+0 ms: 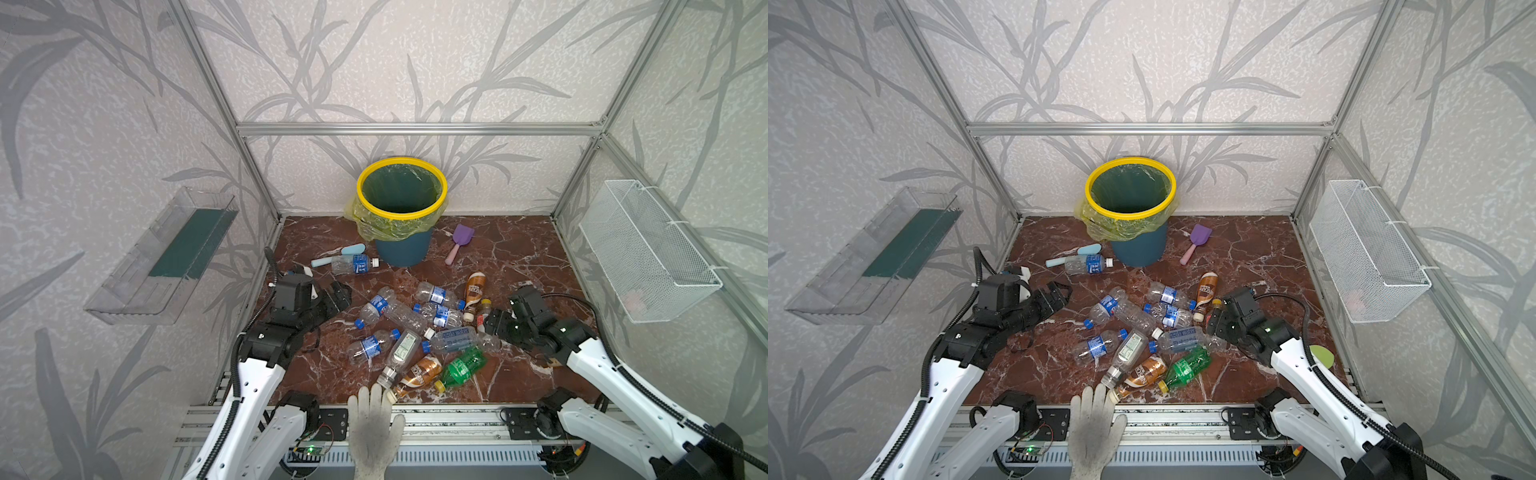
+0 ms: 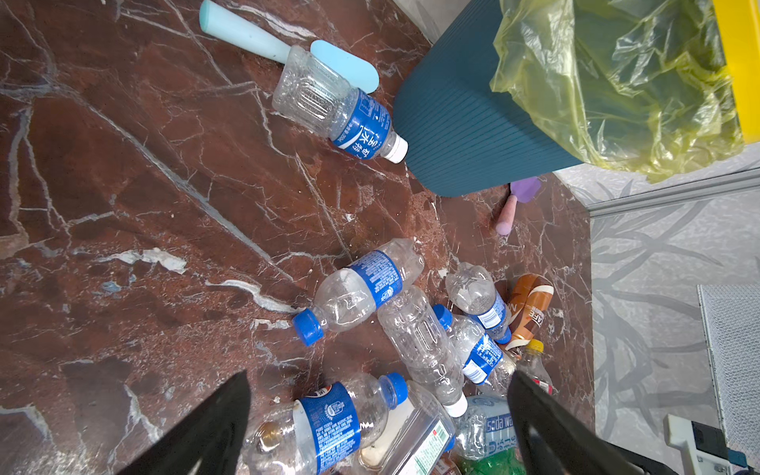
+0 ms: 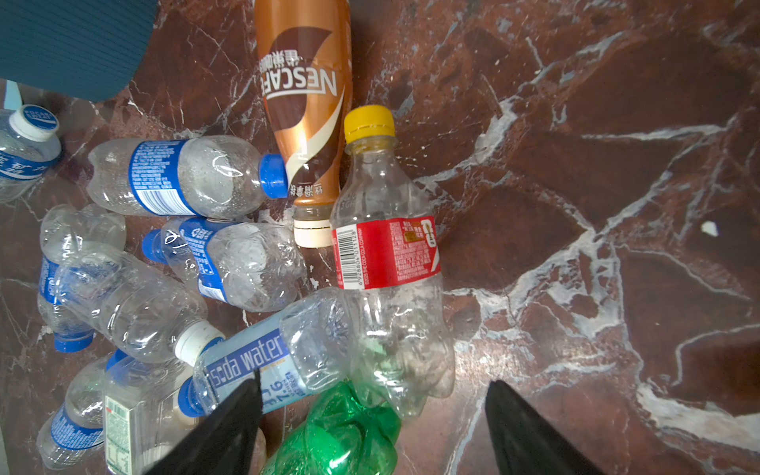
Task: Throw the plastic bottles in the bin
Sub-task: 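Return the left gripper over the bottle pile, then lower the right gripper onto the yellow-capped red-label bottle and grasp it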
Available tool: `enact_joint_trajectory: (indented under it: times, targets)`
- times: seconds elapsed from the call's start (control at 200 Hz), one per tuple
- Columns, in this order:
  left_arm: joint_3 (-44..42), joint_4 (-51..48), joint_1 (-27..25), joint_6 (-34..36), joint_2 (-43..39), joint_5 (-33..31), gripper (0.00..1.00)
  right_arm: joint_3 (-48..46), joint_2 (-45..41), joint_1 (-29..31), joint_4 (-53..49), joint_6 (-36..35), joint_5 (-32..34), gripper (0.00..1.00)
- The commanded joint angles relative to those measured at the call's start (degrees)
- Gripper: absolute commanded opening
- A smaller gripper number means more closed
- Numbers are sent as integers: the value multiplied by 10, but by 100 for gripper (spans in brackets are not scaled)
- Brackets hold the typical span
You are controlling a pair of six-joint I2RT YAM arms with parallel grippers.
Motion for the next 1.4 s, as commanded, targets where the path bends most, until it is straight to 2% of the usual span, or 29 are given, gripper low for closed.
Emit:
enact_joint_trajectory:
  times: [0.0,0.14,0.285,0.35,0.47,0.98,1.394]
  targets:
    - [-14,3,2,-9,-5,7,97,11,21,-10,6,-31,-25,83]
    - [-24,5,2,-14,-8,9,97,18,45,-13,12,-73,-23,82]
    - [-34,5,2,-18,-12,8,97,20,49,-16,19,-101,-17,87]
    - [-36,6,2,-20,-12,8,97,18,46,-17,32,-136,-31,88]
    - [-40,7,2,-21,-12,8,97,20,49,-19,34,-142,-25,89]
    - [-41,6,2,-24,-7,10,96,36,145,-81,69,-160,-87,73]
    - [-36,11,2,-25,4,12,96,61,231,-87,57,-176,-90,71]
